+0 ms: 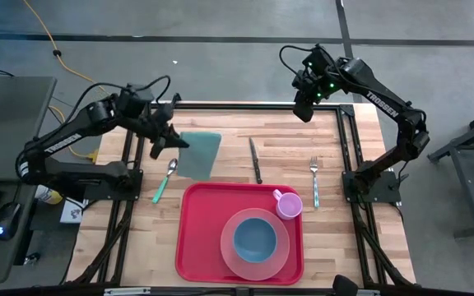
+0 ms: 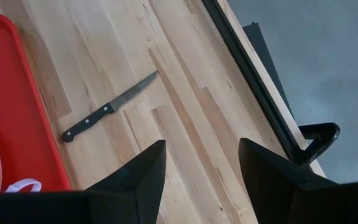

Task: Set up tray
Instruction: Put the blue napkin on the red serving tray to the left of the pink plate

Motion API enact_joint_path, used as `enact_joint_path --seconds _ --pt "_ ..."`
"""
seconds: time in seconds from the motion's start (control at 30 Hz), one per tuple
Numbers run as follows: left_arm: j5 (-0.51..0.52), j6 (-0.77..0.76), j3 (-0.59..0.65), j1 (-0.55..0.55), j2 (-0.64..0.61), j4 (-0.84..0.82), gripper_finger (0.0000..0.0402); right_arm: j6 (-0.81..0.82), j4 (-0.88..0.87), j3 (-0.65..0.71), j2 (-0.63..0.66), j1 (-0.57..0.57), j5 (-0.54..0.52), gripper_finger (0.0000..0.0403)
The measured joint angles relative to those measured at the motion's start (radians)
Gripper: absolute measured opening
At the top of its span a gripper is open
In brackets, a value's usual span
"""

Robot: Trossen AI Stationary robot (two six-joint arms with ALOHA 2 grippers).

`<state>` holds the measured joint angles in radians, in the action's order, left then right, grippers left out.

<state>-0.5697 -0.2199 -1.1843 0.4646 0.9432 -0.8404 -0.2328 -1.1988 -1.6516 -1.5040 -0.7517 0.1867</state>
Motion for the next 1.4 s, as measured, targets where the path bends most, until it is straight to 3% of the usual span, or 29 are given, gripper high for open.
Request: enact_joint_path --seconds 0.17,0.47,0.67,0.83,1.4 --pt "0.073 -0.123 0.0 -0.131 -0.032 0.002 0.0019 -0.002 0.0 0.0 0.0 0.0 0.0 0.0181" --pt "0.303 -0.277 0.0 -0.398 -0.043 0.0 0.0019 -0.004 0.0 0.0 0.0 0.0 0.0 0.0181" --pt "0.488 -0.382 0.001 -0.595 0.004 -0.021 0.0019 -0.016 0.004 0.0 0.0 0.0 0.0 0.0181" --pt "0.567 -0.466 0.001 -0.724 0.063 -0.032 0.0019 -0.032 0.008 0.0 0.0 0.0 0.0 0.0181" --pt "0.693 -0.711 0.002 -0.892 0.289 0.187 0.0018 -0.091 0.008 0.0 0.0 0.0 0.05 0.0181"
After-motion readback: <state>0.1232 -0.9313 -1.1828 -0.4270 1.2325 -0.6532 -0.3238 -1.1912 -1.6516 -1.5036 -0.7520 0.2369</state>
